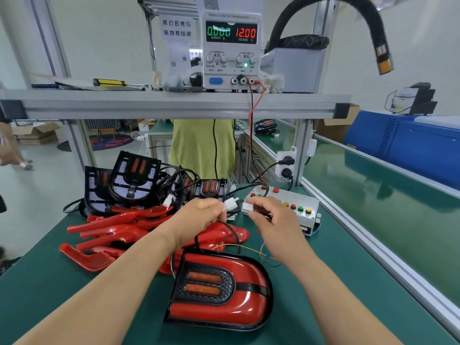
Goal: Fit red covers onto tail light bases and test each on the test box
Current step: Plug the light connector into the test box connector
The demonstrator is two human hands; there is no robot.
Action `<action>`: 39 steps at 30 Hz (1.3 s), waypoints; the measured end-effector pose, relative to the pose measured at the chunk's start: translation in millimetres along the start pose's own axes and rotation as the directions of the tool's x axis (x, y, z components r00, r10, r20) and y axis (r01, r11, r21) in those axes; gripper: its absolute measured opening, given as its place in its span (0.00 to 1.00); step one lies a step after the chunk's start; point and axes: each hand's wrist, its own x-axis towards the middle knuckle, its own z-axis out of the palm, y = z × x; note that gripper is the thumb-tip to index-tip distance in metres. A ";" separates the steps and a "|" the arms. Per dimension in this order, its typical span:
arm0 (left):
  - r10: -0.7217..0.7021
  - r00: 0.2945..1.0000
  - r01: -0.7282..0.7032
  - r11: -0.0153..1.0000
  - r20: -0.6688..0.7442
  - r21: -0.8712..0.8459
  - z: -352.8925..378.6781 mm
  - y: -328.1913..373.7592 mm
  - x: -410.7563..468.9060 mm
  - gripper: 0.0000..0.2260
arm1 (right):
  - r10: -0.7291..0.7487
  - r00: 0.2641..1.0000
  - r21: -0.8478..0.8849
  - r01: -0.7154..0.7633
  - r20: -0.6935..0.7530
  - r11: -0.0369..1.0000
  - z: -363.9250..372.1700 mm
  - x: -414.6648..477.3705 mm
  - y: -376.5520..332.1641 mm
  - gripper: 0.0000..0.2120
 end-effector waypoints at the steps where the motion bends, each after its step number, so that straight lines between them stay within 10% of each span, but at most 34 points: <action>1: -0.012 1.000 0.011 0.999 0.027 0.041 -0.3 2.2 -0.4 0.18 | -0.007 1.000 -0.013 0.007 0.003 1.000 0.6 0.4 -0.4 0.11; 19: -0.060 0.989 0.022 0.965 0.138 0.262 -4.8 11.7 -8.4 0.16 | -0.162 0.972 -0.244 0.201 0.170 0.949 -0.8 -1.0 -10.4 0.11; 29: 0.116 0.989 -0.119 0.992 -0.093 -0.028 2.4 -12.4 -2.3 0.09 | 0.027 0.998 -0.003 -0.027 0.060 1.000 4.1 -3.2 -0.7 0.13; 39: 0.217 0.967 -0.202 0.972 -0.135 0.117 3.3 -15.9 -3.4 0.09 | 0.107 0.988 0.193 -0.128 0.115 0.973 5.8 -7.2 -4.6 0.11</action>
